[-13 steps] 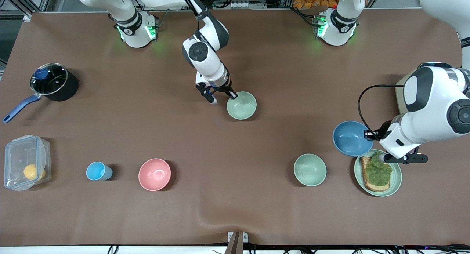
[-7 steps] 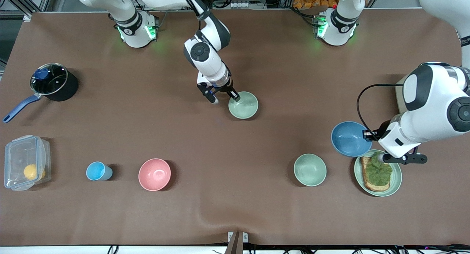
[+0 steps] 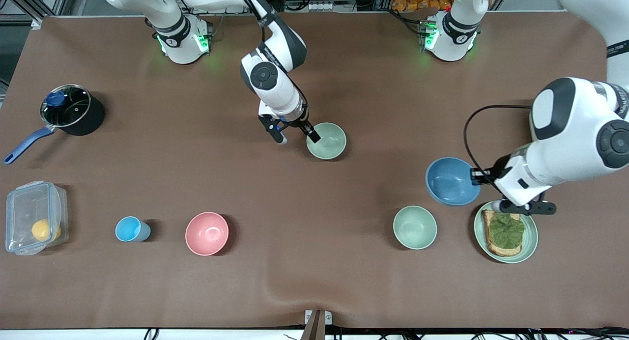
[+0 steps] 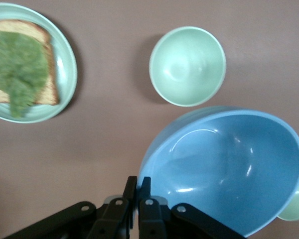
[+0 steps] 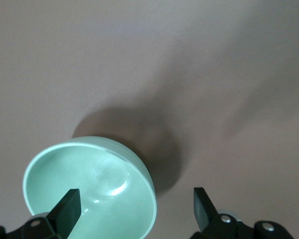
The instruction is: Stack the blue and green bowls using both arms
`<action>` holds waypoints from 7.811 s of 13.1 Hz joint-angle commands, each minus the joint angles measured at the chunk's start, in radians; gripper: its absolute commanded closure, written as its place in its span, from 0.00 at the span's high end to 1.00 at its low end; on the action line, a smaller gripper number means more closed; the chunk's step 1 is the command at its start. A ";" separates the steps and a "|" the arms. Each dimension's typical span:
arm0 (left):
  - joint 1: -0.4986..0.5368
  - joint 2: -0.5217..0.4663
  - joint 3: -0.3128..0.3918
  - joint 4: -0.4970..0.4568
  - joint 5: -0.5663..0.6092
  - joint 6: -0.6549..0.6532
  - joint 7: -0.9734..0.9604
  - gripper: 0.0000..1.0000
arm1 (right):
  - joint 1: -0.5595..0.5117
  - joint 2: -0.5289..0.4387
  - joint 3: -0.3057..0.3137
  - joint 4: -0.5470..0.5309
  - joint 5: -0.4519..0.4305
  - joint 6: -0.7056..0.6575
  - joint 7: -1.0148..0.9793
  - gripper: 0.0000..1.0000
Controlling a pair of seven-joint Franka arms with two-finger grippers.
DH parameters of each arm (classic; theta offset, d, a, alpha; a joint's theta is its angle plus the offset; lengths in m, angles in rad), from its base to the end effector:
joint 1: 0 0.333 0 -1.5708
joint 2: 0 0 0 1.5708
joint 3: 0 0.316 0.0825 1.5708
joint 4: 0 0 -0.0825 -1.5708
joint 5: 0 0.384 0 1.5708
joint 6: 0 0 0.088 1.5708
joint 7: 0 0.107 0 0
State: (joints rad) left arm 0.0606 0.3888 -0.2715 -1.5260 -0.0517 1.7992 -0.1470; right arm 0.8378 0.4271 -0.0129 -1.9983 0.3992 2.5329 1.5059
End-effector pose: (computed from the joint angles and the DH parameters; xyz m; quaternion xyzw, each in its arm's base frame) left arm 0.6484 -0.1196 0.4344 0.9956 -0.0176 -0.0636 0.0658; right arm 0.4228 0.4517 0.2535 -0.8710 0.4737 0.0888 0.0958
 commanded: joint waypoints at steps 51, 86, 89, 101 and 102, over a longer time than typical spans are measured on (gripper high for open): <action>-0.249 0.154 -0.294 -0.439 0.013 0.575 -0.815 0.00 | -0.045 0.157 -0.002 0.026 0.339 0.158 0.037 1.00; 0.066 -0.318 -0.107 -0.071 0.084 -0.084 -0.429 1.00 | -0.431 -0.125 -0.197 0.231 -0.078 -0.946 -0.496 1.00; -0.022 -0.333 0.020 -0.065 0.084 -0.110 -0.301 1.00 | -0.583 -0.129 -0.197 0.288 -0.083 -1.008 -0.735 1.00; -0.107 -0.346 0.153 -0.002 0.056 -0.198 -0.151 1.00 | -0.911 -0.359 0.011 0.343 -0.324 -1.016 -1.371 1.00; -0.107 -0.349 0.153 -0.002 0.056 -0.199 -0.149 1.00 | -0.904 -0.387 0.008 0.354 -0.326 -1.017 -1.372 1.00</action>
State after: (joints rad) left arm -0.0324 0.0481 -0.1338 -1.5529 0.0259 1.6343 -0.3165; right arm -0.0407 0.0853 -0.0294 -1.6585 0.0909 1.5294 0.1848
